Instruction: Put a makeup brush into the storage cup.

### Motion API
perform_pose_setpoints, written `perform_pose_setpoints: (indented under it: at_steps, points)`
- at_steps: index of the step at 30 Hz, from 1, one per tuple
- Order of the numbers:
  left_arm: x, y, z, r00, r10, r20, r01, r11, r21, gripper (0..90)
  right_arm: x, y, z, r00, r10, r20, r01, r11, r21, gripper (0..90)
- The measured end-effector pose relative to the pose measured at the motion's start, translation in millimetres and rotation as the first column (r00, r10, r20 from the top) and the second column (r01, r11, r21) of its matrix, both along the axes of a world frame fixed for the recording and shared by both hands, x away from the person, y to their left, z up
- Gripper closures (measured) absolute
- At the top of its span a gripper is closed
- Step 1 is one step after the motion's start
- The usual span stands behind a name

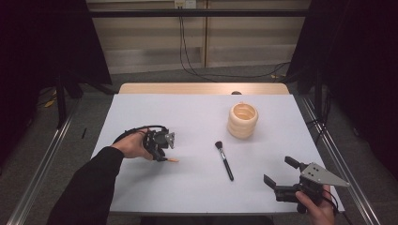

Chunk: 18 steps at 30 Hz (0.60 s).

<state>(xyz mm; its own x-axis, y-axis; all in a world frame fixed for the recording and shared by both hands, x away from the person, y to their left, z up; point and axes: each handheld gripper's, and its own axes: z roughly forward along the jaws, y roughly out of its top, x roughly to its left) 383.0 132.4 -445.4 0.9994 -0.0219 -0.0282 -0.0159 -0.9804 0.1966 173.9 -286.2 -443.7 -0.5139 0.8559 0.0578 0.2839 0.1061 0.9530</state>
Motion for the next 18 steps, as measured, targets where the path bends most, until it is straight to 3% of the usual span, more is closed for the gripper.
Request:
perform_pose_setpoints:
  at_steps: [4, 6, 9, 10, 13, 14, 15, 16, 18]
  points:
    - [4.3, -1.1, 0.7, 1.0, -0.002, -0.007, 0.002, 0.9997, 0.023, 77.7, 0.2, -0.5, -0.1, 1.0, -0.004, 0.0, 0.004, 1.0, 0.001, 0.0]
    - [2.5, -2.1, -0.7, 0.9989, 0.042, -0.022, -0.041, 0.9991, 0.013, 77.7, 0.2, -0.5, -0.1, 1.0, -0.003, 0.0, 0.003, 1.0, 0.001, 0.0]
    - [6.1, -3.9, 1.5, 0.999, 0.032, -0.032, -0.03, 0.9981, 0.054, 78.1, 0.1, -0.2, -0.1, 1.0, -0.003, 0.002, 0.003, 1.0, 0.0, 0.0]
    - [4.1, -3.9, -0.1, 0.9966, 0.073, -0.038, -0.072, 0.9968, 0.036, 78.3, 0.2, -0.3, -0.1, 1.0, -0.004, 0.001, 0.004, 1.0, -0.001, 0.0]
    - [6.9, -3.9, 0.2, 0.9959, 0.08, -0.041, -0.079, 0.9961, 0.041, 78.5, 0.2, -0.5, -0.1, 1.0, -0.001, 0.0, 0.001, 1.0, 0.0, 0.0]
    - [7.8, -3.7, 1.1, 0.9929, 0.1, -0.064, -0.097, 0.994, 0.051, 78.5, 0.2, -0.5, -0.1, 1.0, -0.001, 0.0, 0.001, 1.0, 0.0, 0.0]
    - [7.5, -3.4, 0.1, 0.9922, 0.115, -0.048, -0.113, 0.9929, 0.038, 78.8, 0.2, -0.7, -0.1, 1.0, -0.002, 0.001, 0.002, 1.0, -0.002, 0.0]
    - [9.2, -4.3, 1.2, 0.989, 0.131, -0.069, -0.127, 0.9903, 0.056, 79.1, 0.1, -0.6, -0.1, 1.0, -0.002, -0.001, 0.002, 1.0, 0.0, 0.0]
    - [8.4, -4.6, 0.5, 0.9878, 0.145, -0.058, -0.142, 0.9885, 0.053, 79.8, 0.2, -0.8, -0.2, 1.0, -0.003, 0.001, 0.003, 1.0, -0.002, 0.0]
